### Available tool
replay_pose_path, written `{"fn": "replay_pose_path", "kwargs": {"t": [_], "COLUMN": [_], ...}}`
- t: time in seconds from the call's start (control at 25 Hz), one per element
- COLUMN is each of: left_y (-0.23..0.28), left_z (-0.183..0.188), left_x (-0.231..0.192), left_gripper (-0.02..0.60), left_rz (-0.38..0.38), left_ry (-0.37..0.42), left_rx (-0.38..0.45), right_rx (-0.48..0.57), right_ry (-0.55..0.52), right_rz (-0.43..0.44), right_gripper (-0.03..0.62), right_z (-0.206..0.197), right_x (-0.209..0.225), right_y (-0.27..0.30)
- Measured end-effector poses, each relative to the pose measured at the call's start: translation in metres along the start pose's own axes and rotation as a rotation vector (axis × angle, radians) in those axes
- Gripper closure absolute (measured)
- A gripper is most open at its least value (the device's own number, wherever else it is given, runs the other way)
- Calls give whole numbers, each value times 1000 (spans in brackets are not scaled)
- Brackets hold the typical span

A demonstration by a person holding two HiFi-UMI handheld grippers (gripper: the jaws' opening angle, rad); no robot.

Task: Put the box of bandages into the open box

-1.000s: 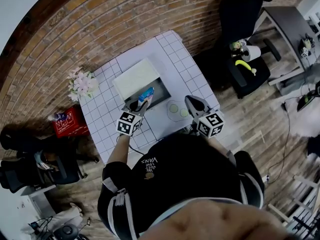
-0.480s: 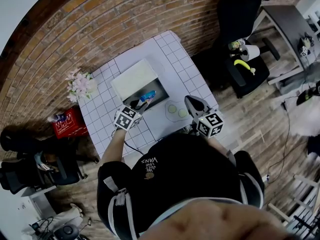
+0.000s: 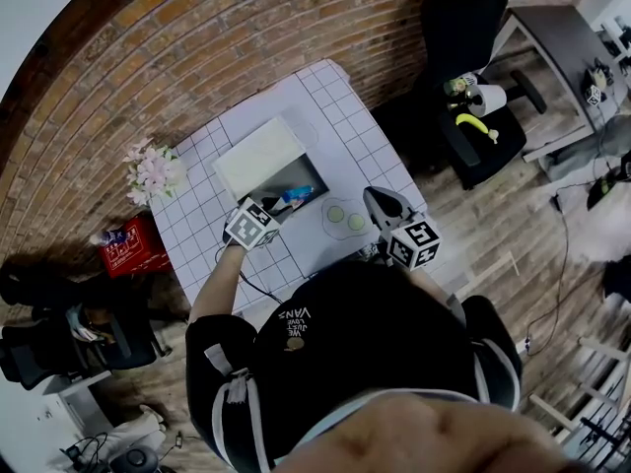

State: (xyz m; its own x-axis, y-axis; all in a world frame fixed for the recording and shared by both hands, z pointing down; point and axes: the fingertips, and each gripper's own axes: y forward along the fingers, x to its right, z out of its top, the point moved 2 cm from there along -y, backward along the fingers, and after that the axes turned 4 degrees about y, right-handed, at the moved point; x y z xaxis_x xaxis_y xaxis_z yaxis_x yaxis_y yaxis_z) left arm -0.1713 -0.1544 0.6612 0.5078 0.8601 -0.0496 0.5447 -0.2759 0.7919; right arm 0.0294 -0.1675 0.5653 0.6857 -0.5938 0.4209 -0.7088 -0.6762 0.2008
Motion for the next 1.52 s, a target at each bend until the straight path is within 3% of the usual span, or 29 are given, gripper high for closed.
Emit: {"fn": "replay_pose_path", "kwargs": {"t": [0.36,0.64,0.92,1.16,1.52], "left_y": [8,18,21,19,11], "left_z": [5,8,7,8,5], "left_x": [-6,-7,-11,-21,-40], "left_gripper": [497,495,494,422,410], "left_rz": [-70,-76,-45,12,103], "left_ry": [-1,36,42,33,1], "left_rx": [1,-7,-12,8,21], "right_rx": [4,14,9,7,0], "right_ry": [7,14,23,22,25], "right_rz": [-20,-44,-57,-46,-37], "right_gripper": [596,596,597,597,597], "right_z": [2,1,0,-2,-2], "right_x": [3,9,13,13,13], "right_y": [-1,-5,-8,-5,0]}}
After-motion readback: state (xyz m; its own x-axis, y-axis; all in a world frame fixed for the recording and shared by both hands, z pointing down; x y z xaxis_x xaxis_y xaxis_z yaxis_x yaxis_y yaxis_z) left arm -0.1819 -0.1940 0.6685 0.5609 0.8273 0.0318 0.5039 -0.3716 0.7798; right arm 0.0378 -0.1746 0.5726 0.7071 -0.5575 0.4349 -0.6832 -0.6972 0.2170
